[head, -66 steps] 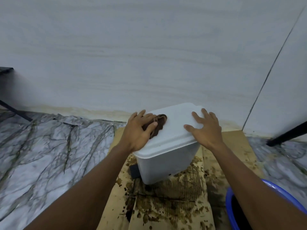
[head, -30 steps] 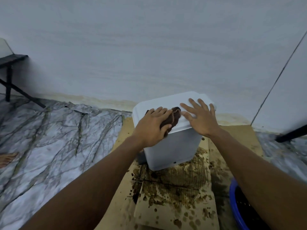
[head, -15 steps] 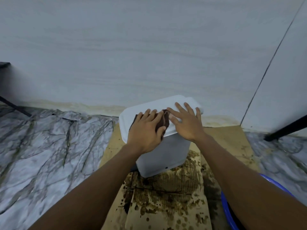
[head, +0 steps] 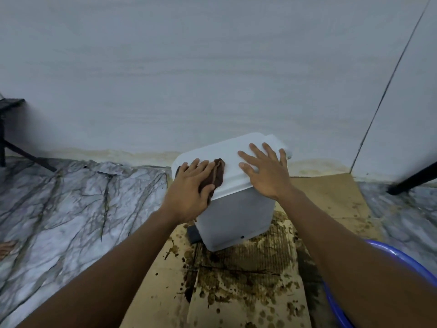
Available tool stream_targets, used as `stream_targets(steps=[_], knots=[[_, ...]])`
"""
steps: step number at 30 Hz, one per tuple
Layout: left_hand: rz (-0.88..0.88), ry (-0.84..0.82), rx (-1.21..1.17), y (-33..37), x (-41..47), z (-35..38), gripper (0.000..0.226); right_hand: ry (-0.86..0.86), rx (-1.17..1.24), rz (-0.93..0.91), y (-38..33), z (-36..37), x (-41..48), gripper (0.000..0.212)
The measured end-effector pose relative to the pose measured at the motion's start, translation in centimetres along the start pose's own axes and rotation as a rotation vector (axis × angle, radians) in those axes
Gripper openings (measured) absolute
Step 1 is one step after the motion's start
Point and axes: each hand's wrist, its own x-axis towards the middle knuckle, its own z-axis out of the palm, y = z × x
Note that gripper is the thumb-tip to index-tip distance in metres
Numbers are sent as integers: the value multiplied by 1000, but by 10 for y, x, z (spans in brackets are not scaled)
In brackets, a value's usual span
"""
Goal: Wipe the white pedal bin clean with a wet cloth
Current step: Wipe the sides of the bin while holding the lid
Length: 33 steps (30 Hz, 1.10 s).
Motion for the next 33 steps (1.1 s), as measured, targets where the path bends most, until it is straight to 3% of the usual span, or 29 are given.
stream_targets(steps=[8,16,23,30,33], knots=[[93,-3,21,14,23,9,61,2,0,-23,9,-3,-2,49],[-89,73,-301,-20,-25,-4,52,10,-7,-15,4,0,-2,48],[43,26,25,20,24,15,65,33,-1,-8,2,5,1,49],[61,-1,3,14,26,14,64,28,18,-42,10,0,-2,50],[-48,37,-57,-17,-4,0,72,26,-10,-43,2,0,-4,50]])
